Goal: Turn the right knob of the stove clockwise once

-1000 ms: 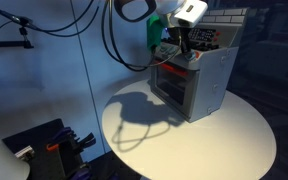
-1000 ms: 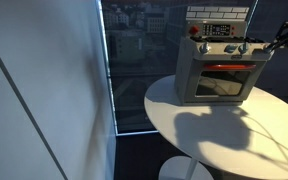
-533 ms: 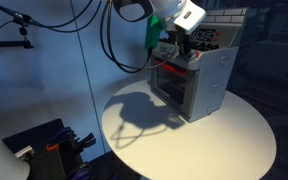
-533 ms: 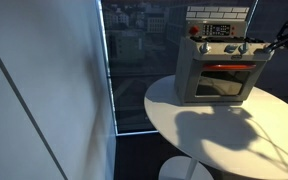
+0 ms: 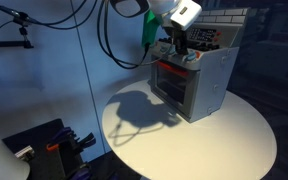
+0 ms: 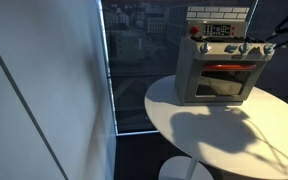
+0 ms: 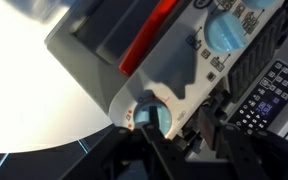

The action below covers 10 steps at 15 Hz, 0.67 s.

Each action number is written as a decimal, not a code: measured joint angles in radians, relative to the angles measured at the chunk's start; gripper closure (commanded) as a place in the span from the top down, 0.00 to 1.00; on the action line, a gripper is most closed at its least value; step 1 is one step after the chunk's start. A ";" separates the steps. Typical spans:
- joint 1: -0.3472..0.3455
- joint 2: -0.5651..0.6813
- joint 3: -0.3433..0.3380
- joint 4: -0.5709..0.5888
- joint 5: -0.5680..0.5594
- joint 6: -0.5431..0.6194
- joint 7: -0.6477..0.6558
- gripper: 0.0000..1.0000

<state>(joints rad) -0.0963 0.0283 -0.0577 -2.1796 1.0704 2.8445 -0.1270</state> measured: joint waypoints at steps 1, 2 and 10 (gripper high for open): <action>0.002 -0.011 0.002 -0.005 -0.006 -0.011 0.000 0.85; 0.003 -0.023 0.002 -0.013 -0.018 -0.027 0.000 0.94; -0.003 -0.134 -0.022 -0.105 -0.355 -0.218 0.056 1.00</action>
<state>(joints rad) -0.0989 -0.1061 -0.0800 -2.2850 0.7156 2.6267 -0.0706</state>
